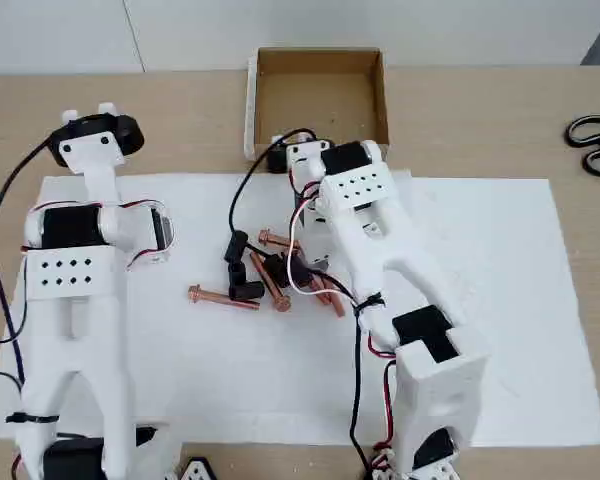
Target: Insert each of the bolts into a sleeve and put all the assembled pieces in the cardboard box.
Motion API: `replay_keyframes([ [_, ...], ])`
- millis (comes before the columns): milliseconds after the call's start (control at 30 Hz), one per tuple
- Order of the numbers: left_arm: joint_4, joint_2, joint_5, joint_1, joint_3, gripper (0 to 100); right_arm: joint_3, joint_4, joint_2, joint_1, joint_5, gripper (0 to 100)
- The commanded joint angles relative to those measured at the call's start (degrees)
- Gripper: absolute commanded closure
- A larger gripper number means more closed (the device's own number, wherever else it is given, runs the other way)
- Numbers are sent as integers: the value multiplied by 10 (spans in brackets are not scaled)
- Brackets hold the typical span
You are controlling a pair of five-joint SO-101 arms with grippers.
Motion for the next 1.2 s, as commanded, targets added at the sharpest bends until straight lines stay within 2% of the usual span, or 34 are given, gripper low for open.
replay_keyframes([
  [0,2,-23,-3,-1,-12,889,-27,-25,-3,-22,4,829],
  [367,2,-23,-3,-1,-11,889,-27,-79,1,-73,-24,829],
  [1167,-1,-23,-3,0,-11,889,-24,-75,48,-85,-36,830],
])
